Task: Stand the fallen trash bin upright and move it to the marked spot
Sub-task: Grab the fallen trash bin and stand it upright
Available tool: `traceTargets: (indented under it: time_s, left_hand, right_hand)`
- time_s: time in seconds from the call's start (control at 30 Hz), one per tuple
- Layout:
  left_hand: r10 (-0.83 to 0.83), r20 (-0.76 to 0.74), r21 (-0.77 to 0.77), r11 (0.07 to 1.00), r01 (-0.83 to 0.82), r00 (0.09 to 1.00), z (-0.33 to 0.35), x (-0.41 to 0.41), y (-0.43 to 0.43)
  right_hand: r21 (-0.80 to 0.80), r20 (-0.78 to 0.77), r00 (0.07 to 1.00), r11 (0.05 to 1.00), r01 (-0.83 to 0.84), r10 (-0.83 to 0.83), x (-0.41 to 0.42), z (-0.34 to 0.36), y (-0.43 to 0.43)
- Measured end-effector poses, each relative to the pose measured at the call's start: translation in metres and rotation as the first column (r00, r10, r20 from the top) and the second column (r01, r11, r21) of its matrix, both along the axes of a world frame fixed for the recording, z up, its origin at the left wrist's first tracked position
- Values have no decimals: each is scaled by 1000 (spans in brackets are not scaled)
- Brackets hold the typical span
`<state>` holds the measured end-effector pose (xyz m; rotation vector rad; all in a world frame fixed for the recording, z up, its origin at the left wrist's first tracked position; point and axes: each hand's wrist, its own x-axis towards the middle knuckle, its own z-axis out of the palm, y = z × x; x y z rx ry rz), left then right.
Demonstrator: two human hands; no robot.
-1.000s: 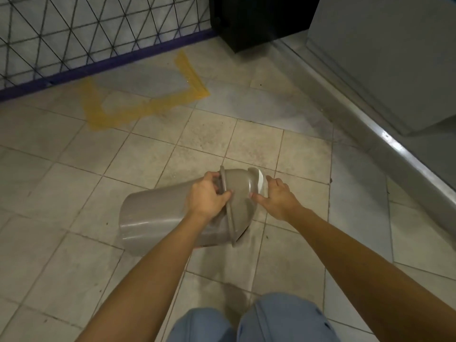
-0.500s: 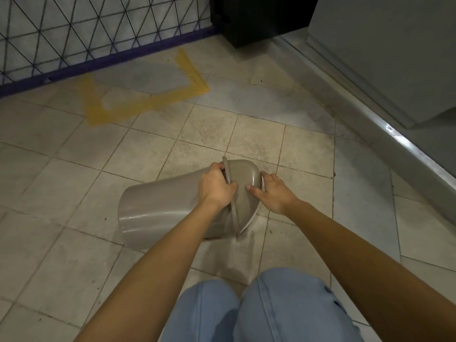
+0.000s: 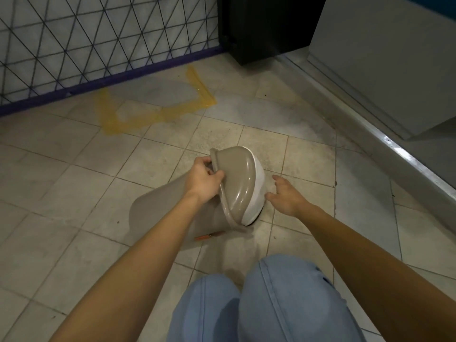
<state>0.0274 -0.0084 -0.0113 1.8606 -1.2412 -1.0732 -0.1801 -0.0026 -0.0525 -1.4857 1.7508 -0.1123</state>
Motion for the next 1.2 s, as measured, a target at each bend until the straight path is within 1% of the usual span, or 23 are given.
traceTargets:
  time_s: [0.1,0.27,0.33,0.43,0.57,0.77,0.83,0.97,1.07,1.2]
  left_hand:
    - [63,-62,-35,997,-65,996,12,11,2]
    - [114,-252,-21,992,-123,961,24,24,9]
    - [136,-295,-31,988,-152,946,26,26,12]
    - [126,-321,-46,988,-148,939,26,28,16]
    - [105,-313,-62,989,-131,944,25,29,20]
    - [112,-350,-72,987,-146,930,26,39,23]
    - [133,-384,-81,981,-177,914,26,43,24]
    - [183,-457,-78,967,-244,871,26,53,25]
    - [193,-471,-56,967,-247,861,22,61,26]
    - [191,-521,-8,974,-228,832,14,65,28]
  right_hand:
    - [65,24,997,996,67,-68,0,0,1]
    - [189,83,987,975,118,-136,1,-3,8]
    - [220,93,981,964,146,-170,5,-5,12]
    - [224,109,978,963,148,-175,14,-9,17]
    - [291,245,923,930,223,-298,19,-9,20]
    - [305,340,880,924,231,-333,18,3,19]
    - [290,358,869,926,243,-340,18,11,15]
    - [185,364,876,947,264,-316,14,29,3]
    - [92,365,882,954,285,-299,13,42,-5]
    - [37,379,897,972,232,-229,13,56,-9]
